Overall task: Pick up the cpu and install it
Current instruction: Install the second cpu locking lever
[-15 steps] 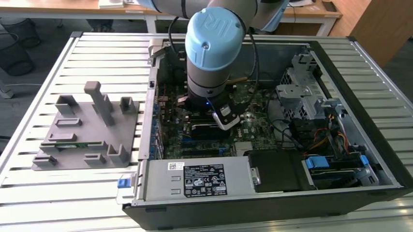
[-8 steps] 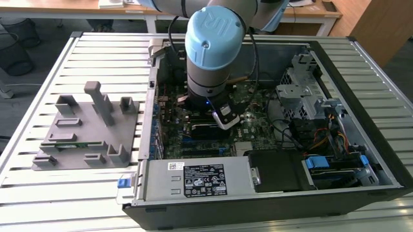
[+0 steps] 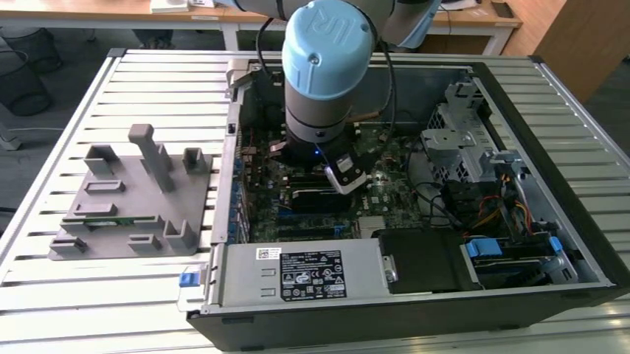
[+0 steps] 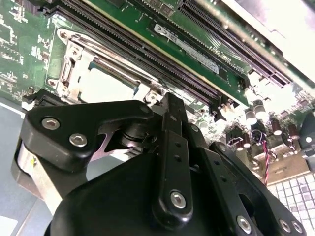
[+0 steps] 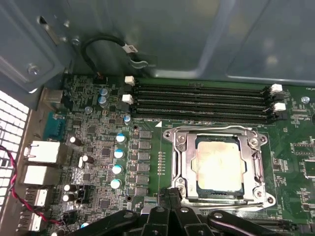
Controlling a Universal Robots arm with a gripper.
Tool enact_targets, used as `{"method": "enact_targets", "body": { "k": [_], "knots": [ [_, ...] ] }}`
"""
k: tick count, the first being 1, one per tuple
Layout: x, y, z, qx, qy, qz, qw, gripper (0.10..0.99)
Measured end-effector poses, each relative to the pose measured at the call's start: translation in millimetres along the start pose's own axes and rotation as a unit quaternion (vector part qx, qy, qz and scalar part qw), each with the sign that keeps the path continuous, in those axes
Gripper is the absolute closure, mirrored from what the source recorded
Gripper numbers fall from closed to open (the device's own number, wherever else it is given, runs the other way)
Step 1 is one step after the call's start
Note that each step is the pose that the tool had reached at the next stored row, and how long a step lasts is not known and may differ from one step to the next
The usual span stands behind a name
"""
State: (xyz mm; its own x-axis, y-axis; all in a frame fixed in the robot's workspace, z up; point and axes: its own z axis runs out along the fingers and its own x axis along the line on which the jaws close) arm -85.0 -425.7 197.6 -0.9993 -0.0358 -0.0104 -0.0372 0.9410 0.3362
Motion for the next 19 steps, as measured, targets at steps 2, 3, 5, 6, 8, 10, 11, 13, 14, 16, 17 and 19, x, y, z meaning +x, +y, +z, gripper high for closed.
{"method": "enact_targets", "body": {
  "k": [2,3,5,6,8,10,11,13,14,16,17,19],
  "knots": [
    [0.0,0.9,-2.7,-0.0004,0.0,0.0,1.0,0.98],
    [0.0,1.5,-4.1,-0.0007,0.0,0.0,1.0,0.98],
    [-0.1,2.5,-7.1,-0.0018,0.0,0.0,1.0,0.98],
    [-0.1,3.2,-9.0,-0.0029,-0.0001,0.0,1.0,0.98],
    [-0.1,4.2,-11.8,-0.0061,-0.0002,0.0,1.0,0.98],
    [-0.2,4.9,-13.8,-0.0113,-0.0004,0.0,0.9999,0.98],
    [-0.2,5.2,-14.6,-0.015,-0.0006,0.0,0.9999,0.98],
    [-0.2,5.9,-16.7,-0.0222,-0.0008,0.0,0.9998,0.98],
    [-0.2,6.3,-17.6,-0.026,-0.001,0.0,0.9997,0.98],
    [-0.2,6.9,-19.3,-0.0345,-0.0013,0.0,0.9994,0.98],
    [-0.2,7.3,-20.3,-0.0374,-0.0013,0.0,0.9993,0.98],
    [-0.2,7.4,-20.5,-0.0386,-0.0015,0.0,0.9993,0.98]
  ]
}}
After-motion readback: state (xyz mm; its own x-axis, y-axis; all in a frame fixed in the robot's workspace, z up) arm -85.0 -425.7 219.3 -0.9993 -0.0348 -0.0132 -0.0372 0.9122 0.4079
